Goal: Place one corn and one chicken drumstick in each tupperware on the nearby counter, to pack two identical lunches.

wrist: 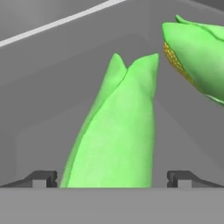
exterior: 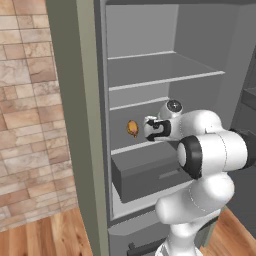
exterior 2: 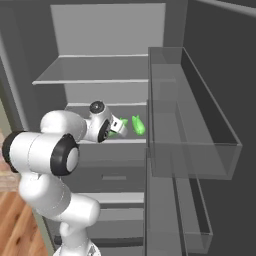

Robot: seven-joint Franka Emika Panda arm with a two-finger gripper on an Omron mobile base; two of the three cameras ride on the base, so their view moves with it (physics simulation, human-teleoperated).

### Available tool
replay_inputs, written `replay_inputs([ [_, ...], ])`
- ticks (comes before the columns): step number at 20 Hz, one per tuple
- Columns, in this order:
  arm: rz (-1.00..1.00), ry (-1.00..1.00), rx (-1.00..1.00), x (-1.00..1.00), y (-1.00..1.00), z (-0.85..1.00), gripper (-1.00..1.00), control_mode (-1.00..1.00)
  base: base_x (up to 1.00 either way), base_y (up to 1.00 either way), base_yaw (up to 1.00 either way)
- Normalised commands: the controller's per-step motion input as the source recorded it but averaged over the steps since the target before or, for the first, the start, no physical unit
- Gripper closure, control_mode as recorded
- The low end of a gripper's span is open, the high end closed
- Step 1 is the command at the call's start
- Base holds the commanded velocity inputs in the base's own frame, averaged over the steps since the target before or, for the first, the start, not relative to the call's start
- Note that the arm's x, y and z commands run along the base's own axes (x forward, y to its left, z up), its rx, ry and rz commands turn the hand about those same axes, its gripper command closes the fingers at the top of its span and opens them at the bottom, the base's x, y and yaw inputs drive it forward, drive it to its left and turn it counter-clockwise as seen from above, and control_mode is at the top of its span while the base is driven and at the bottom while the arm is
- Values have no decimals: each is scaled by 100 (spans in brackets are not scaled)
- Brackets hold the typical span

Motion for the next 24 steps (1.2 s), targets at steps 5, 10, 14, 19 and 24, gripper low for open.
replay_inputs([
  [5,-2,12,0,2,0,-44,-100,-100,0,0,0],
  [10,-2,8,0,8,0,-48,-100,-100,0,0,0],
  [14,-2,8,0,0,0,-62,100,-100,0,0,0],
  [19,-1,1,0,1,-1,-69,100,-100,0,0,0],
  [24,-2,-1,0,-25,-5,-75,100,-100,0,0,0],
])
